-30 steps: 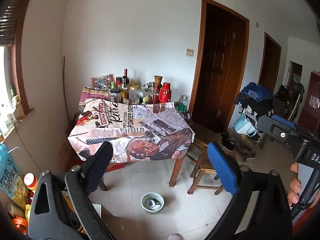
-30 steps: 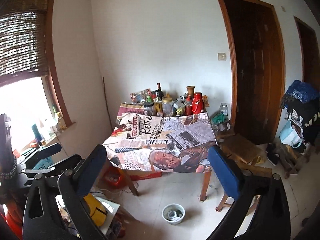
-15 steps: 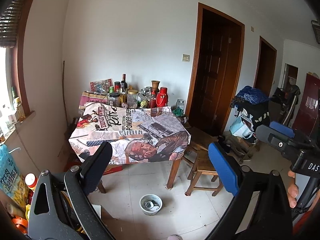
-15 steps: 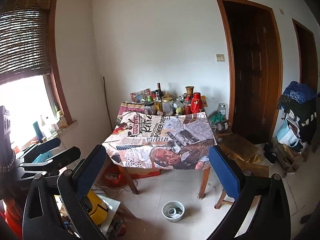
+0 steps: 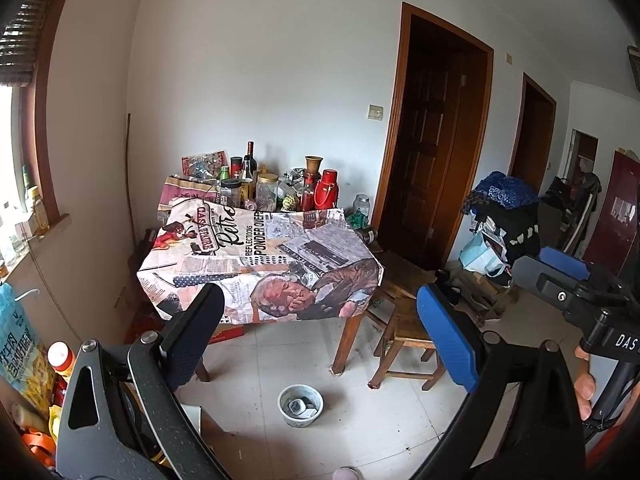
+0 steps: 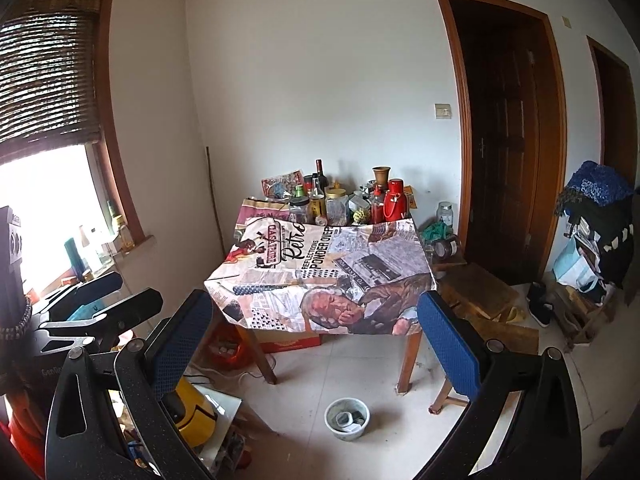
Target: Collect trash
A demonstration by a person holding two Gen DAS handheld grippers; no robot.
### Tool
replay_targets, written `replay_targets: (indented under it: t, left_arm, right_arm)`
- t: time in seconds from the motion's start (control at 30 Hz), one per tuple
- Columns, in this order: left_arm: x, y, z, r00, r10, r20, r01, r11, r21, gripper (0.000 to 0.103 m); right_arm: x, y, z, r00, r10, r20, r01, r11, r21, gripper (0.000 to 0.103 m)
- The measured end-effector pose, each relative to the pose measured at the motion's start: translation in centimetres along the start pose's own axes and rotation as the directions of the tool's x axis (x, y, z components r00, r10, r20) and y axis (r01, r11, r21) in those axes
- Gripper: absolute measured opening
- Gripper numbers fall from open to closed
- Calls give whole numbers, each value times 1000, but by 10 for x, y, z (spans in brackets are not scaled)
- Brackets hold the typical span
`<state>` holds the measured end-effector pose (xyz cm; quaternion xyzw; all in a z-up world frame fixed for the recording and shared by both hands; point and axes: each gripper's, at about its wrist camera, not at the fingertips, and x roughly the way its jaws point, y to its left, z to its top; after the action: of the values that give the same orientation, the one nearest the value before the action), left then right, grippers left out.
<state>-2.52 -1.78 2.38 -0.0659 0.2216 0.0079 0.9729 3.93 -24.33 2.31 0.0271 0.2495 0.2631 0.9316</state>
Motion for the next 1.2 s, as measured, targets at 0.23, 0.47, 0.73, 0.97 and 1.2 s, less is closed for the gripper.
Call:
replay_targets:
  t: [0.23, 0.47, 0.73, 0.97, 1.2]
  left_arm:
    - [5, -3, 0, 1000, -4, -2, 4, 1000, -3, 102]
    - [7, -5, 2, 1000, -13, 3, 13, 1000, -6, 102]
    - [9, -7, 4, 1000, -11, 5, 11, 1000, -10, 102]
    - [17, -11, 6, 1000, -4, 4, 4, 1000, -17, 102]
    - [32, -15, 9, 1000, -2, -9, 2, 1000, -13, 102]
  right_arm:
    - [2, 2, 1, 1000, -6, -13, 5, 1000, -7, 102]
    - [5, -1, 4, 1000, -6, -20, 6, 1000, -6, 102]
    - [6, -1, 4, 1000, -6, -20, 6, 1000, -6, 102]
    - [12, -4, 8, 1000, -5, -26, 5, 1000, -6, 102]
    - [29, -11, 12, 999, 2, -44, -2, 1000, 4, 102]
